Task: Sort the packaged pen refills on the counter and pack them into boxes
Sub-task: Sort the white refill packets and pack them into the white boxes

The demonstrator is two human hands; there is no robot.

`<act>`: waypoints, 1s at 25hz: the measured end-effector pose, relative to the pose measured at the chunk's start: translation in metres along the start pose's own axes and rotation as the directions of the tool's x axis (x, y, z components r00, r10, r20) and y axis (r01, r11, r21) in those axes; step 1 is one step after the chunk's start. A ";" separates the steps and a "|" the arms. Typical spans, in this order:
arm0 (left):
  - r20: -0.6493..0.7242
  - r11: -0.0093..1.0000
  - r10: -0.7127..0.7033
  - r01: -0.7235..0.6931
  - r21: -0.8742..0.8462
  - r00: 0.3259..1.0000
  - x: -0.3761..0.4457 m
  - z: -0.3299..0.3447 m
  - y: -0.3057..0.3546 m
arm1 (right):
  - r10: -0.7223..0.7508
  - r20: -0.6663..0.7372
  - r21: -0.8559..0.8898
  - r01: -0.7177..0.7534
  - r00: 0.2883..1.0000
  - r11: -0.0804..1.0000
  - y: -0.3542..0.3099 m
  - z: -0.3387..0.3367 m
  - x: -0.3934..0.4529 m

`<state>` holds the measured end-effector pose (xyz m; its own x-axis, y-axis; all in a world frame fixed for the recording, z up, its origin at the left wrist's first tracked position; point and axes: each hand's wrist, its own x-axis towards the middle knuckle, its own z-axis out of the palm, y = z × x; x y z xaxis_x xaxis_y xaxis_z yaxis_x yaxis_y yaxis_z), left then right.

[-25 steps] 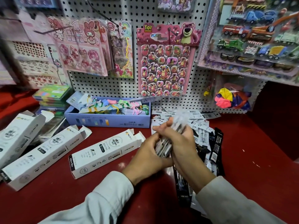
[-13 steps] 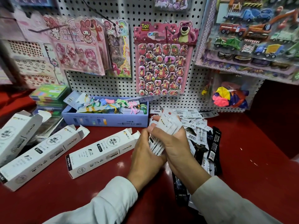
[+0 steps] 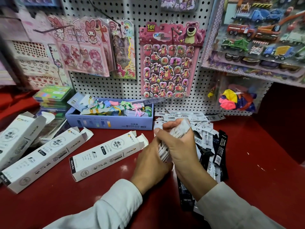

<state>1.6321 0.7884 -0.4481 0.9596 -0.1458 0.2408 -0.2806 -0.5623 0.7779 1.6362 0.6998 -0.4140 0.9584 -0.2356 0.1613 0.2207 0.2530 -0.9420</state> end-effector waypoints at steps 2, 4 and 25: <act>-0.040 0.993 0.001 -0.005 -0.120 0.999 0.001 0.002 -0.004 | -0.017 0.025 0.080 0.015 1.000 0.997 -0.002 0.000 0.000; 0.030 0.955 0.006 0.003 -0.297 1.000 0.003 0.004 -0.006 | -0.033 0.064 0.121 0.025 0.997 0.992 -0.006 -0.002 0.002; 0.650 0.747 -0.077 0.475 -0.465 0.756 0.008 -0.035 0.004 | 0.255 0.468 0.310 -0.427 0.846 0.849 -0.037 -0.033 0.020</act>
<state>1.6375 0.8133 -0.4229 0.7617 -0.5956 -0.2549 0.2360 -0.1113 0.9654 1.6415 0.6549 -0.3856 0.9519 0.3045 0.0346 -0.1658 0.6069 -0.7773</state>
